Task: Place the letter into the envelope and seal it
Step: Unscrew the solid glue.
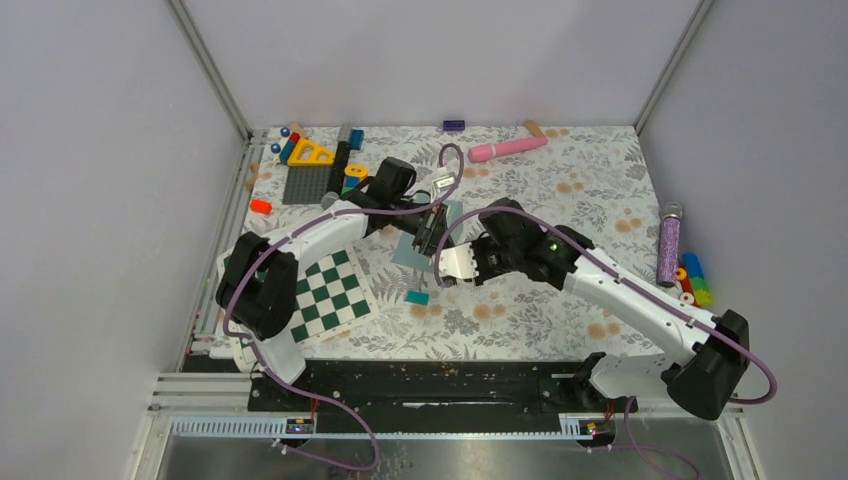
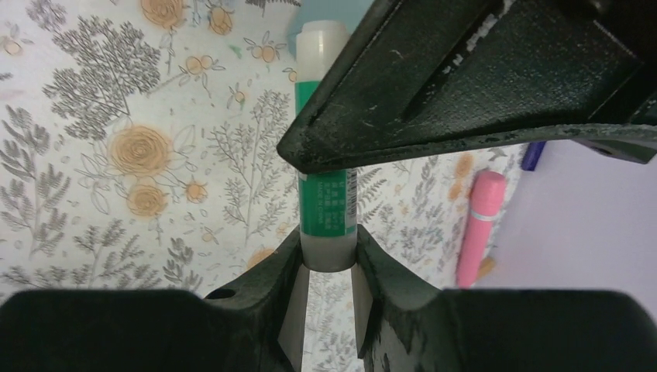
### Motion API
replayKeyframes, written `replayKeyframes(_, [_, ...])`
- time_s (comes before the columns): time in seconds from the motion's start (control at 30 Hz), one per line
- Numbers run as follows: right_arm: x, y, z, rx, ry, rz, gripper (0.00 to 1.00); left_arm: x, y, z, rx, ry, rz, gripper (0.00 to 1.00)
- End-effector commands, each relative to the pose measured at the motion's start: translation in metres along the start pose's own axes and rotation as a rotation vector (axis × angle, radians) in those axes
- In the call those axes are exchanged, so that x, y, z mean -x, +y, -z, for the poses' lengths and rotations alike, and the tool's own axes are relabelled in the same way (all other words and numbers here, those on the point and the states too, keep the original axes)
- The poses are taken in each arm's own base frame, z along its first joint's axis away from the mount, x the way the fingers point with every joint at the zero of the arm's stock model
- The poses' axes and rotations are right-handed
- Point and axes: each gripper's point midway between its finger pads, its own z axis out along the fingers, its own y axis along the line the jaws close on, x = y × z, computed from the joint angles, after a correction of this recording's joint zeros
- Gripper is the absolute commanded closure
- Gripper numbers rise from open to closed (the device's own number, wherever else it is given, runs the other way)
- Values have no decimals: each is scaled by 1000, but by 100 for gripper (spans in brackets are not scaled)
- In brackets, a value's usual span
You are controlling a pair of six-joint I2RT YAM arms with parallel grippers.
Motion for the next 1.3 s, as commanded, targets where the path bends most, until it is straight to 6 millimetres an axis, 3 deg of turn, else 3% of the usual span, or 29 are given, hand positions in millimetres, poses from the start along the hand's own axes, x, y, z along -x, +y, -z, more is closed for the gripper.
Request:
replayKeyframes(0.0, [17, 7, 4, 61, -47, -147, 86, 11, -5, 7, 122, -8, -183, 100])
replayKeyframes(0.23, [27, 11, 6, 122, -92, -284, 85, 1, -9, 1, 217, 47, -325, 100])
replayKeyframes(0.4, [37, 13, 18, 205, -142, -387, 81, 1, -12, 1, 290, 61, -416, 100])
replayKeyframes(0.47, [38, 12, 24, 219, -152, -409, 76, 1, -13, 1, 301, 63, -431, 100])
replayKeyframes(0.63, [41, 3, 34, 191, -183, -440, 46, -1, -14, -1, 280, 66, -417, 100])
replayKeyframes(0.7, [46, -2, 40, 203, -233, -508, 41, -2, -16, -3, 255, 63, -400, 100])
replayKeyframes(0.87, [58, -18, 53, 248, -408, -693, 37, -1, -18, -3, 204, 38, -363, 100])
replayKeyframes(1.1, [65, -10, 37, 316, -599, -839, 37, 8, -24, 7, 175, -36, -342, 100])
replayKeyframes(1.27, [64, -28, 33, 244, -727, -927, 38, 14, -25, 13, 156, -87, -320, 100])
